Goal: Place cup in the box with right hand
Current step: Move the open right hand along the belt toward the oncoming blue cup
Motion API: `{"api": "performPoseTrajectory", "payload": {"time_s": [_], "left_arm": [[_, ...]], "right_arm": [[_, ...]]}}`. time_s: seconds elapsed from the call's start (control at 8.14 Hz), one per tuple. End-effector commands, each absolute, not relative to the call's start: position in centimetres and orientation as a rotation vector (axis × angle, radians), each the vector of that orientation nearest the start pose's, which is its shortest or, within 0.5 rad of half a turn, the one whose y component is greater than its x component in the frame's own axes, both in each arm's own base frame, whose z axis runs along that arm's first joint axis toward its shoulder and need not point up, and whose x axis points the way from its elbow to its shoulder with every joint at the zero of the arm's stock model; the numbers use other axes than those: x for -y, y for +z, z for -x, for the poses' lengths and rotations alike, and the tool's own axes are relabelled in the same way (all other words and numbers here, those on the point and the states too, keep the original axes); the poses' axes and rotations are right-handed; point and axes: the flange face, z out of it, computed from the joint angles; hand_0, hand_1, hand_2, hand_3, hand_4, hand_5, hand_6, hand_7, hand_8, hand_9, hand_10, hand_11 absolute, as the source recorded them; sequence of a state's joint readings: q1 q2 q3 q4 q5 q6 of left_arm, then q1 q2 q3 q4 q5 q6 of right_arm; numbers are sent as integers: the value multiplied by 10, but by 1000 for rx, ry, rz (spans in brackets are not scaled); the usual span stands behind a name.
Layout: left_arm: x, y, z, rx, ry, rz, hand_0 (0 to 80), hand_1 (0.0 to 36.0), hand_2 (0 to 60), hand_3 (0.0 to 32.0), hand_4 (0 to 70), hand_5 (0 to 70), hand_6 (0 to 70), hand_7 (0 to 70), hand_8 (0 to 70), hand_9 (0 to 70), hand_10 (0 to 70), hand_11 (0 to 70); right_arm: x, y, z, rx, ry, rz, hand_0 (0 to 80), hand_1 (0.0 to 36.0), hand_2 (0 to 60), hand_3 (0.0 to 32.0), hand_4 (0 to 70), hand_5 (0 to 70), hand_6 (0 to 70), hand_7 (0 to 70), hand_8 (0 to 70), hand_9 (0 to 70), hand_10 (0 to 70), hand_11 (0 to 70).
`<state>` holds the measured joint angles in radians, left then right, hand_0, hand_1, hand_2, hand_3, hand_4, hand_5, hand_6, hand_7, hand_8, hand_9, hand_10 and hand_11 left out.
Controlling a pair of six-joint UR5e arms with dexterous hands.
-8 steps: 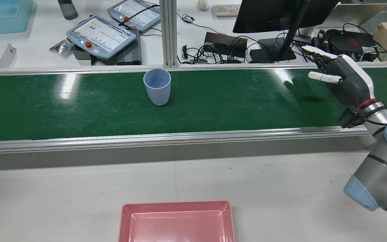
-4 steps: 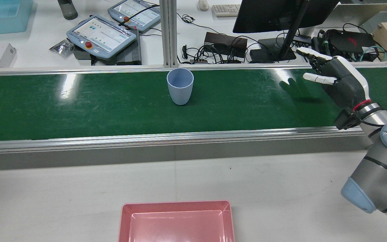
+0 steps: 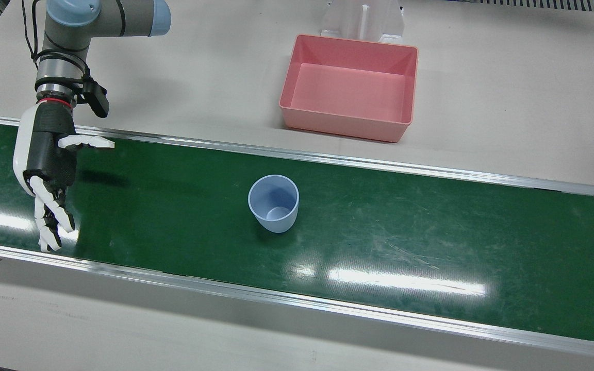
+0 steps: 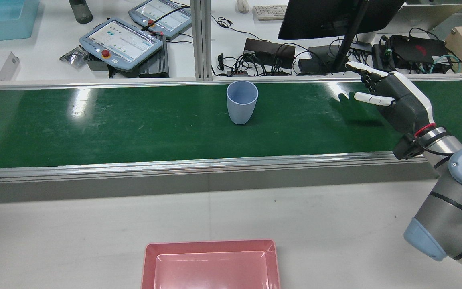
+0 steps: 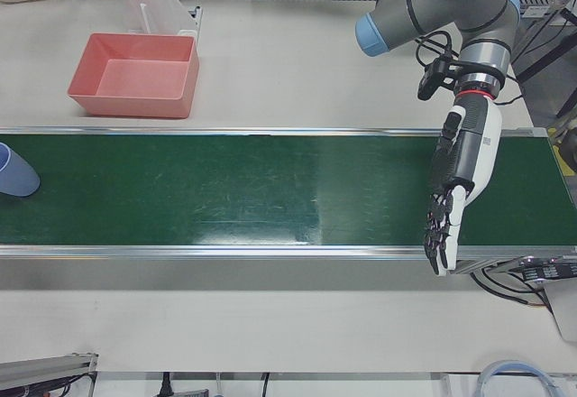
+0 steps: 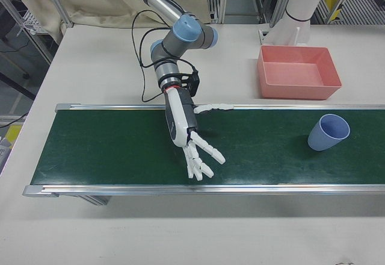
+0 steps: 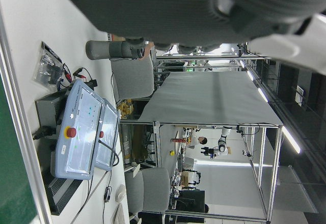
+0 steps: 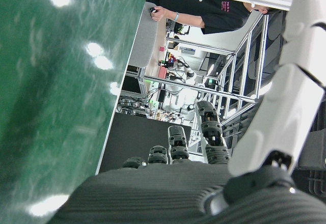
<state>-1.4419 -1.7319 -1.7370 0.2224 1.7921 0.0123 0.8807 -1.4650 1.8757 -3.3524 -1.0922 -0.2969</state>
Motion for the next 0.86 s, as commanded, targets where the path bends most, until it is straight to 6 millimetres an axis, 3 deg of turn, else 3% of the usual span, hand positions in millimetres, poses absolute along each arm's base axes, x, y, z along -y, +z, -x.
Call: {"api": "performPoseTrajectory", "payload": {"time_s": [0.0,0.74], "left_arm": [[556,545,40,-2130,-1912,341,0,0,0,0,0,0,0,0,0,0,0,0],[556,545,40,-2130,-1912,341,0,0,0,0,0,0,0,0,0,0,0,0]], "right_arm": [[507,507,190,-2634,-2153,-14,453,130,125,0,66,29,51,192,15,70,0,0],[503,508,200,-2645,-2159,-40,456,134,125,0,61,30,50,186,17,71,0,0]]}}
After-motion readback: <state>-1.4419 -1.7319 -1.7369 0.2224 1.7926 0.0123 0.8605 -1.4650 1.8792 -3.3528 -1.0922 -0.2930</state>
